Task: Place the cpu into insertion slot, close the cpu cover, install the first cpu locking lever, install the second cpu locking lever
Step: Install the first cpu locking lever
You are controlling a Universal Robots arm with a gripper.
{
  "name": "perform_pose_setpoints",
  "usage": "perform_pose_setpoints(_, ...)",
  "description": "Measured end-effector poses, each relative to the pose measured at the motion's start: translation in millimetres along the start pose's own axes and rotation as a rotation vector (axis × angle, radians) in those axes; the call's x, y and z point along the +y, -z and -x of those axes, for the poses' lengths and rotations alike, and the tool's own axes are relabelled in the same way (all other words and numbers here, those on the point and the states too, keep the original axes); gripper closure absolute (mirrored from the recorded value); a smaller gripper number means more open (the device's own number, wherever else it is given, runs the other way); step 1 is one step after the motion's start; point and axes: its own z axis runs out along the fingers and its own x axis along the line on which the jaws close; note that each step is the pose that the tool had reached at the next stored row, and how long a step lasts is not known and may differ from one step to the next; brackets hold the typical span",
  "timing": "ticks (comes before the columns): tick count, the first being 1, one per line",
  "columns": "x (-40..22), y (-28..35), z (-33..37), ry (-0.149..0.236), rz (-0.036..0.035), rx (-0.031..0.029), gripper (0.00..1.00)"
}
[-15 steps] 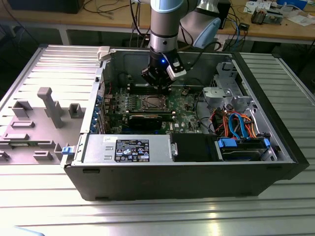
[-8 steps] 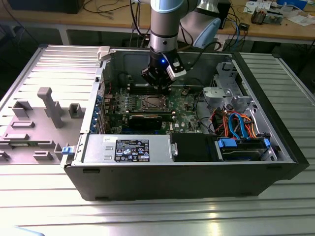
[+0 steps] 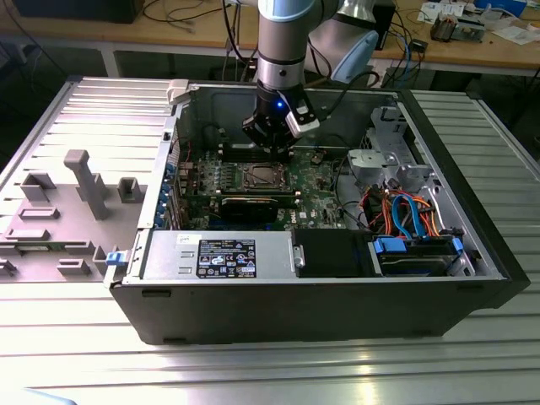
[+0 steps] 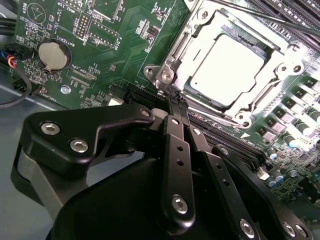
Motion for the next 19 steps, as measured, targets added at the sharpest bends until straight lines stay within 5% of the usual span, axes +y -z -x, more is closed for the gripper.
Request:
perform_pose_setpoints(8, 0.0, -0.6, 0.0, 0.000, -0.0112, 0.0000, 0.89)
perform_pose_setpoints(19, 0.0, -3.2, -0.1, 0.000, -0.0140, -0.0001, 0.89)
